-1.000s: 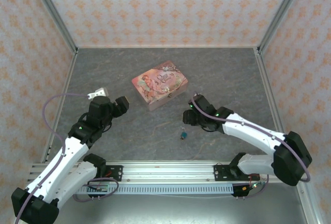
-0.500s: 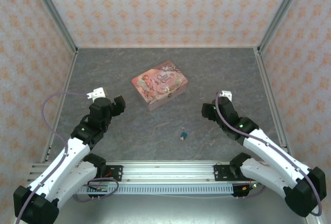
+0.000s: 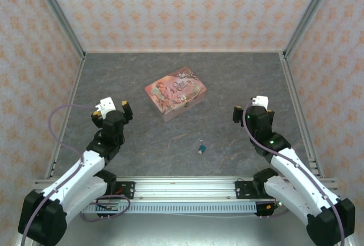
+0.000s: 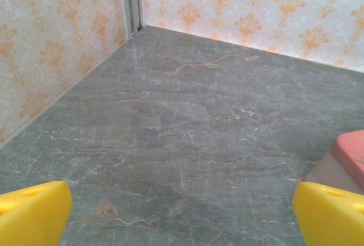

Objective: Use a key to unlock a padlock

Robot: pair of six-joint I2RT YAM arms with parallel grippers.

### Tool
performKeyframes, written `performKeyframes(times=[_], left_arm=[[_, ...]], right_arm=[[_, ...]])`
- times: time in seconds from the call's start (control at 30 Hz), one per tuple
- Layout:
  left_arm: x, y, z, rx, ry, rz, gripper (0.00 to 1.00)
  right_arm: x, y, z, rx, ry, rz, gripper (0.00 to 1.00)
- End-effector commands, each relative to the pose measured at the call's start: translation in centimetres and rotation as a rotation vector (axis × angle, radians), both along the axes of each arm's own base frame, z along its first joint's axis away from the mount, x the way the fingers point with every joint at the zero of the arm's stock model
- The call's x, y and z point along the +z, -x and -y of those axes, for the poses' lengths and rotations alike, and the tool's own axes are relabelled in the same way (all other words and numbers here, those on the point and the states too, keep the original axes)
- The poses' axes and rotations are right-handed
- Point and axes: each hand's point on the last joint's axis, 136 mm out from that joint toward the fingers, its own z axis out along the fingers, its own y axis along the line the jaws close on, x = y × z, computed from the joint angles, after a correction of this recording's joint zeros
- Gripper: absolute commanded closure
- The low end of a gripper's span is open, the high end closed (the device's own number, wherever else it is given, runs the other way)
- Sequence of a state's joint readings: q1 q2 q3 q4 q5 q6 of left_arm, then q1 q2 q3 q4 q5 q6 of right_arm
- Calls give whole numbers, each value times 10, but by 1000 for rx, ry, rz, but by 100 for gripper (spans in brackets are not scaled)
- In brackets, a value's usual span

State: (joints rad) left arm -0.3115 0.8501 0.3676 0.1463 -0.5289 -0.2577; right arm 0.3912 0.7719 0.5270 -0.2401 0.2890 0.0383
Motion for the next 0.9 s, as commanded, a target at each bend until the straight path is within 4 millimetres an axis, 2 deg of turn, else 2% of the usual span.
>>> performKeyframes(times=[0.0,0.17,0.33,0.57,0.73,0.77,0.87], left_arm=[[12,-9,-7,44,-57,23,0],[12,-23,-1,-10,-132,10,0],[0,-29,-3,-15,-154,19,0],[-7,-40,5,-100,-173,54,0],[-10,-46,8,-146,-215,61,0],[-11,-48,8,-153,-215,63,0],[-12,-51,9,-174,-218,74,0]], right_arm=[[-6,-12,12,-8,89,50,1],[-31,-20,28,-22,78,37,1],[-45,-29,41,-45,2,106,1],[-41,-41,55,-88,-53,251,1],[-41,-57,52,-72,-65,289,1],[-36,-60,52,-72,-67,308,1],[-47,-71,49,-58,-72,291,1]])
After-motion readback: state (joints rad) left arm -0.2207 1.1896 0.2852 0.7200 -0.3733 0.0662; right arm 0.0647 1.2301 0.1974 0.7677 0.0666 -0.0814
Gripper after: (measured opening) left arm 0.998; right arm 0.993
